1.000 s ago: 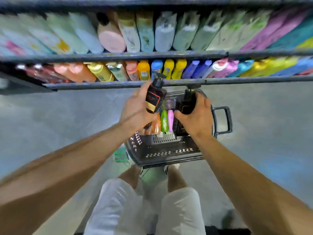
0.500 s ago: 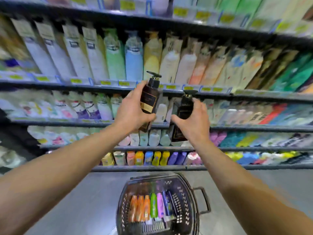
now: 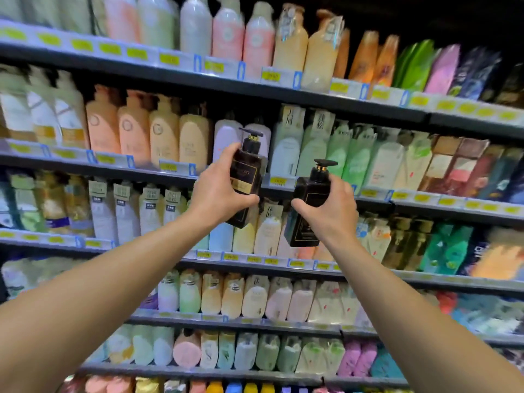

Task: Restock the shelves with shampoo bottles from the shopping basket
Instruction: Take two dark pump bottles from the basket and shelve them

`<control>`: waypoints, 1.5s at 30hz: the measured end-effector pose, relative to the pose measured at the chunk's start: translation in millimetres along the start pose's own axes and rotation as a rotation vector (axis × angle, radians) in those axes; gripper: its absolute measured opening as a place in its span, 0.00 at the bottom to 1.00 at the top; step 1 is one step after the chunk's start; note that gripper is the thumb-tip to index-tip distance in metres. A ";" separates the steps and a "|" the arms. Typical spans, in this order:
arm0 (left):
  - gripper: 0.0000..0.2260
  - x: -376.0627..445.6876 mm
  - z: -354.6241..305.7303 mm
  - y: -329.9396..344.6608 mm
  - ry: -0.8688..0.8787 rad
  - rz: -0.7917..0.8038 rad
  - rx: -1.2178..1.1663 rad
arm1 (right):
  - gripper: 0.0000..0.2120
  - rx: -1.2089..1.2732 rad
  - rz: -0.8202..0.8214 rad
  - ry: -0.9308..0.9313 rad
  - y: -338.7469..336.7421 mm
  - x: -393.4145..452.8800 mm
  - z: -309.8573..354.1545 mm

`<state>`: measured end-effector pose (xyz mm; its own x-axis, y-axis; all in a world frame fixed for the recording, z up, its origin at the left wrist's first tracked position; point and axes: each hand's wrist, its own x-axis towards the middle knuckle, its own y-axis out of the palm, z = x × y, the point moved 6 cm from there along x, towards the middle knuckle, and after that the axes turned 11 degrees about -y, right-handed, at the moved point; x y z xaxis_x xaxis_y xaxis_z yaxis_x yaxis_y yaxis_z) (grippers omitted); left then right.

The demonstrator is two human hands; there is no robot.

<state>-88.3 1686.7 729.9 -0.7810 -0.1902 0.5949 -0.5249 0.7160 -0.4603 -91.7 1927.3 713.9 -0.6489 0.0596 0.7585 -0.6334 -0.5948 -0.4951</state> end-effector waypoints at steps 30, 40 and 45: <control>0.44 30.0 -108.3 44.6 0.107 -0.043 -0.091 | 0.40 -0.016 -0.123 -0.086 -121.6 54.9 -37.2; 0.44 17.5 -190.6 100.1 0.172 -0.020 -0.139 | 0.42 -0.067 -0.189 -0.087 -187.6 61.4 -83.7; 0.45 7.1 -238.3 148.9 0.167 -0.045 -0.156 | 0.43 -0.047 -0.207 -0.110 -228.5 73.3 -139.5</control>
<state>-91.3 1952.0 822.6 -0.6846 -0.1196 0.7190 -0.4892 0.8067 -0.3316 -53.3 2179.4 823.5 -0.4546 0.0872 0.8864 -0.7691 -0.5404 -0.3413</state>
